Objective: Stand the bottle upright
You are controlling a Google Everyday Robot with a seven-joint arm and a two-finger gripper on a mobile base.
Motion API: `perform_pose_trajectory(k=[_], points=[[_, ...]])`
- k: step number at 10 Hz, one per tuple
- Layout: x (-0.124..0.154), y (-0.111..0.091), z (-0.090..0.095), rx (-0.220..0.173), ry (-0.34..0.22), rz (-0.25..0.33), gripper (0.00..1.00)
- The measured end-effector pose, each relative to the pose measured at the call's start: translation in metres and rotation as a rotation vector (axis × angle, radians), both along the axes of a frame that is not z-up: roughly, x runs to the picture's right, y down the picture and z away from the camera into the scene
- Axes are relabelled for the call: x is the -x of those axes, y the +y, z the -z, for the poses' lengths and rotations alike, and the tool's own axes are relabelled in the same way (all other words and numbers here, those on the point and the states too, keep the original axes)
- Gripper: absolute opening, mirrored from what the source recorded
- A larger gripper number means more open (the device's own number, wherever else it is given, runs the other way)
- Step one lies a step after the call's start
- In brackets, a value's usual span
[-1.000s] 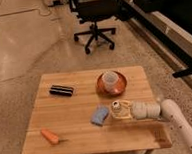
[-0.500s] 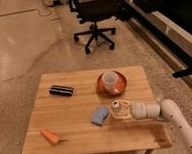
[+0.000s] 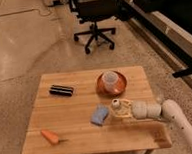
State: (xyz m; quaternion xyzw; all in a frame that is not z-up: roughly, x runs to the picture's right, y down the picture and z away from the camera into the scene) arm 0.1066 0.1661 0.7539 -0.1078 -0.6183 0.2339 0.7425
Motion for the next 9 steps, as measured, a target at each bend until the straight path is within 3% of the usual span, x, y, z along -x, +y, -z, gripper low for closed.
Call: perform_pose_trajectory(k=[6, 7, 9], points=[[-0.01, -0.003, -0.003, 0.037, 0.012, -0.049, 0.73], [-0.014, -0.004, -0.005, 0.043, 0.014, -0.066, 0.79], [-0.019, -0.004, -0.007, 0.05, 0.016, -0.085, 0.8]])
